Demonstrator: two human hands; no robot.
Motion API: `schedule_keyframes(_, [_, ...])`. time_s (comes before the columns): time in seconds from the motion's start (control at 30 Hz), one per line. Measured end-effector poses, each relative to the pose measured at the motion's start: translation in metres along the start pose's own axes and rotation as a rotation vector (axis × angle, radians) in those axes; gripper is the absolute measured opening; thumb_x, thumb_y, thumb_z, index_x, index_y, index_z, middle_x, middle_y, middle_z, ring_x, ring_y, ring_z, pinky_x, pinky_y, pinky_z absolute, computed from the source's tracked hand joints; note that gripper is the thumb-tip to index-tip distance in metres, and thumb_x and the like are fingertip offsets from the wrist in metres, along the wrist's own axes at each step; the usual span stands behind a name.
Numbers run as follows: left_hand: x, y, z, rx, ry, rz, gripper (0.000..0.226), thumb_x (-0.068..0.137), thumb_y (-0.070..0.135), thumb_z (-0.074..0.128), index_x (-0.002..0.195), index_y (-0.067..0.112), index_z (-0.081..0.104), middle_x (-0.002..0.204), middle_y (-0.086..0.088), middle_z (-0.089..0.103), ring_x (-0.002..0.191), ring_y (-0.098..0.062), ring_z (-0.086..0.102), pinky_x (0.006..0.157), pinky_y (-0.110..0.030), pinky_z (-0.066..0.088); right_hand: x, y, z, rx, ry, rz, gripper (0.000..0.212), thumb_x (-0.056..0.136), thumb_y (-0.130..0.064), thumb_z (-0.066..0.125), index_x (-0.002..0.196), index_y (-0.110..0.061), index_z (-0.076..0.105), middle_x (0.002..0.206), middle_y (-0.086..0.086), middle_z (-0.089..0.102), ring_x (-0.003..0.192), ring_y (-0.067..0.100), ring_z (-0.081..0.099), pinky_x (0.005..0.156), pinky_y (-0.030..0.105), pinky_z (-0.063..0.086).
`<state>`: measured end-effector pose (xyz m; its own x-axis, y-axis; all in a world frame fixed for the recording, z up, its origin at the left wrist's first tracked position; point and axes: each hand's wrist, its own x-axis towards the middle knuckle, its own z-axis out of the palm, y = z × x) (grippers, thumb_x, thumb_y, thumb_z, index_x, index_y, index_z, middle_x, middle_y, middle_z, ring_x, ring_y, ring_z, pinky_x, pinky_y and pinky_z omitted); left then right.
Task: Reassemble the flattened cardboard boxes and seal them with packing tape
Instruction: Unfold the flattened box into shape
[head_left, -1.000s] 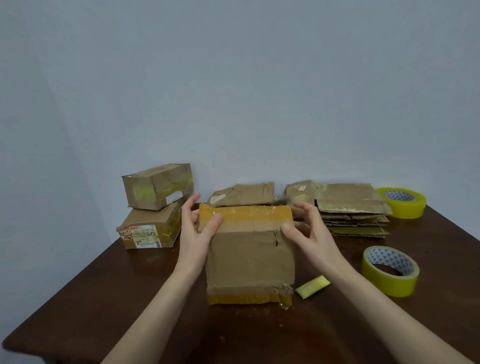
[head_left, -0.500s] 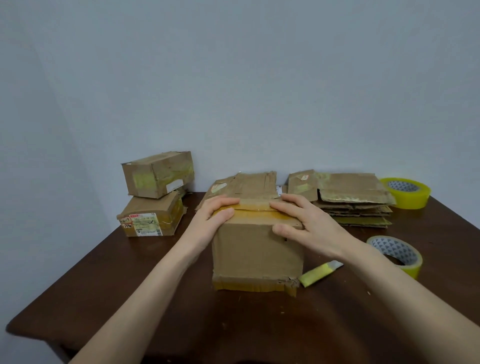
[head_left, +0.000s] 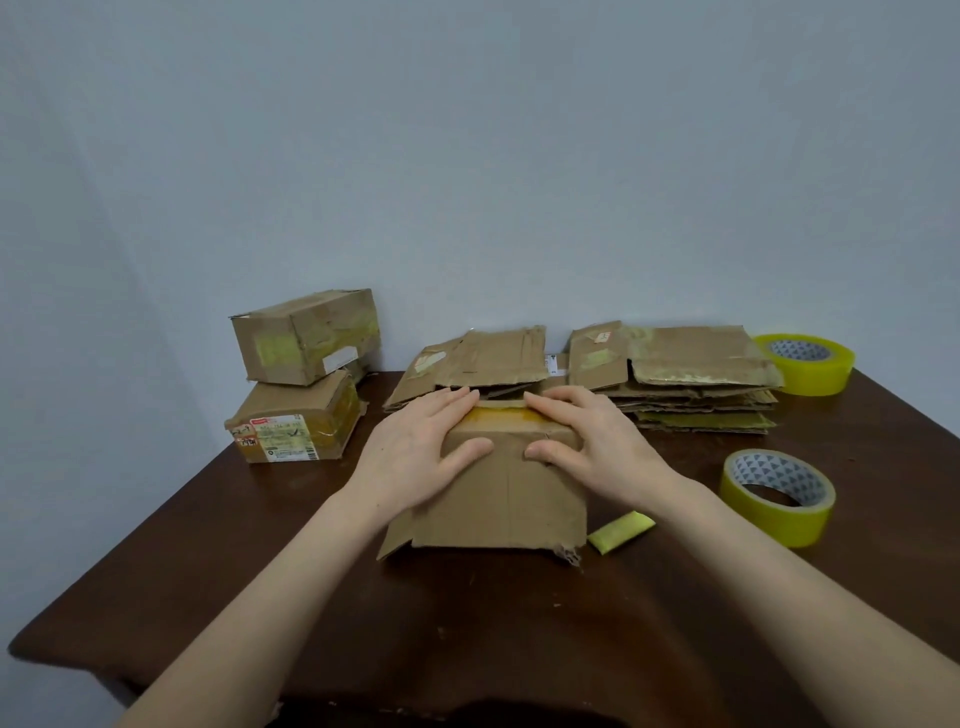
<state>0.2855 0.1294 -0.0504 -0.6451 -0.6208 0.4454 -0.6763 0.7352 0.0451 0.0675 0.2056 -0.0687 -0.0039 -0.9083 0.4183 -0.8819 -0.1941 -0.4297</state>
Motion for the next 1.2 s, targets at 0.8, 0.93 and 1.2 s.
schedule_keyframes(0.8, [-0.031, 0.011, 0.007, -1.443, 0.143, -1.004, 0.052, 0.085, 0.014, 0.069, 0.129, -0.005, 0.048, 0.087, -0.020, 0.069, 0.065, -0.023, 0.072, 0.055, -0.027, 0.059, 0.024, -0.011, -0.042, 0.203, 0.287, 0.150, 0.052, 0.085, -0.036, 0.069, 0.133, -0.022, 0.057, 0.135, 0.006, 0.051, 0.127, 0.021, 0.045, 0.103, 0.024, 0.029])
schedule_keyframes(0.93, [-0.063, 0.014, 0.007, -1.199, -0.143, -0.987, 0.071, 0.090, 0.011, 0.064, 0.148, 0.006, 0.023, 0.078, -0.019, 0.072, 0.063, -0.023, 0.071, 0.054, -0.029, 0.058, 0.009, -0.009, -0.025, 0.108, 0.085, 0.139, 0.055, 0.085, -0.042, 0.067, 0.136, -0.027, 0.053, 0.138, 0.003, 0.046, 0.129, 0.022, 0.039, 0.109, 0.037, 0.031])
schedule_keyframes(1.2, [-0.031, -0.003, -0.022, -0.167, 0.368, -0.237, 0.020, 0.094, 0.015, 0.053, 0.110, 0.016, 0.064, 0.102, 0.004, 0.060, 0.098, -0.014, 0.053, 0.078, -0.023, 0.039, 0.002, -0.009, 0.007, -0.051, -0.040, 0.124, 0.058, 0.090, -0.041, 0.062, 0.144, -0.031, 0.042, 0.143, 0.001, 0.039, 0.126, 0.027, 0.035, 0.109, 0.040, 0.033])
